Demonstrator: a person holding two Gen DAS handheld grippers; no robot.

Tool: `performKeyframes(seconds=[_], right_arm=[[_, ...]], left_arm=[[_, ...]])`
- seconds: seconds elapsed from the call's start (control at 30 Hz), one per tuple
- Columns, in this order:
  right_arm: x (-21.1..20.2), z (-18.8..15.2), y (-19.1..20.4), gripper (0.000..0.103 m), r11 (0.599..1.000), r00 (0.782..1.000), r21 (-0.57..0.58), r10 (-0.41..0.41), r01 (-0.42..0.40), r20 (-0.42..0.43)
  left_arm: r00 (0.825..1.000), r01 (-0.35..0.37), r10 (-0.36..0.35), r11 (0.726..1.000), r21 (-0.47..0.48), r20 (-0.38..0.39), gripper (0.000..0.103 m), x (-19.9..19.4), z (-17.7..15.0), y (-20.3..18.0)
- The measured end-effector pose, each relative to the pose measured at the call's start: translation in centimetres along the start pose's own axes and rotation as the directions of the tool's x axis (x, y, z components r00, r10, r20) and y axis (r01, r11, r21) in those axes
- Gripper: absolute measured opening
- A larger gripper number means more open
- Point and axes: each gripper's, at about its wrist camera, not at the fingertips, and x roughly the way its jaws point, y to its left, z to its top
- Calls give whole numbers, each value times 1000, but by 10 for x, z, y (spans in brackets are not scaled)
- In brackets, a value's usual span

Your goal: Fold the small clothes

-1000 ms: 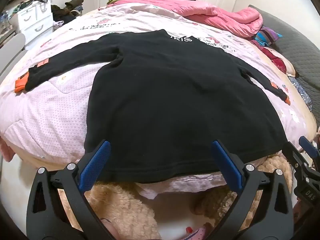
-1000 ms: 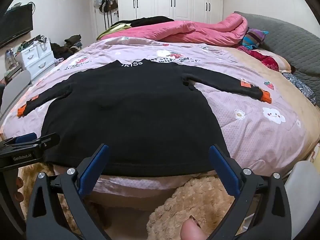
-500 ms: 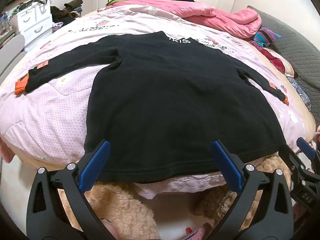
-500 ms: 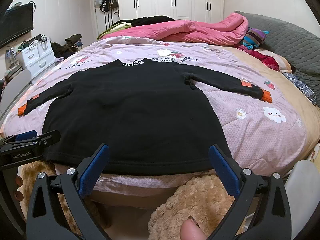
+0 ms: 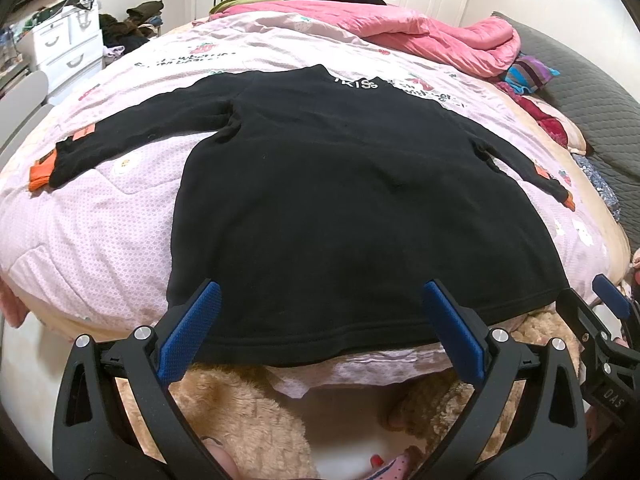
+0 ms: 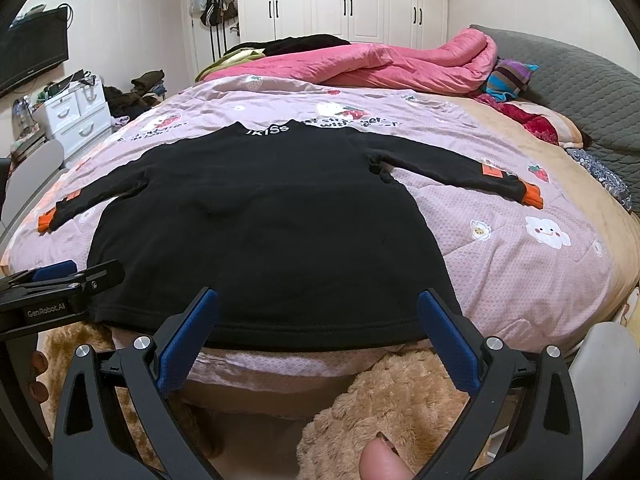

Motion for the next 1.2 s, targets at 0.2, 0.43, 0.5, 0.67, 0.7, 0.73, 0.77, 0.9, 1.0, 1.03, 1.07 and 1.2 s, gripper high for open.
performKeyframes(seconds=[0.2,0.43,0.5,0.67,0.7,0.73,0.77,0.9,1.0,1.03,1.07,1.2], right_arm=[[-1,0,0,99,1000,1000,-1,0,0,2],[-3,1,0,99,1000,1000,-1,-1,1,6],[-3,1,0,99,1000,1000,-1,-2,2,6],[-4,2,0,99,1000,1000,-2,-3,3,7],[-4,2,0,99,1000,1000,-2,-3,3,7],[-3,2,0,99,1000,1000,-2,-3,3,7],[-3,2,0,99,1000,1000,-2,-2,2,7],[-5,3,0,99,1000,1000,-2,-1,1,10],[-5,4,0,99,1000,1000,-1,-1,1,10],[-5,4,0,99,1000,1000,-1,-1,1,9],[-5,4,0,99,1000,1000,-2,-1,1,9],[-3,7,0,99,1000,1000,4,-2,2,5]], left_arm=[[1000,1,-1,1000,1,2,95,0,0,-1],[1000,6,-6,1000,8,7,95,-3,1,-4],[1000,5,-5,1000,8,9,95,-4,1,-4],[1000,6,-6,1000,12,9,95,-4,2,-6],[1000,6,-6,1000,13,9,95,-4,3,-6],[1000,7,-7,1000,14,10,95,-4,3,-7],[1000,7,-7,1000,14,10,95,-4,3,-7],[1000,8,-8,1000,15,10,95,-3,4,-8],[1000,8,-8,1000,15,9,95,-2,5,-9],[1000,8,-9,1000,15,9,95,-2,5,-9],[1000,9,-9,1000,14,10,95,-2,6,-9],[1000,9,-9,1000,15,11,95,0,8,-9]])
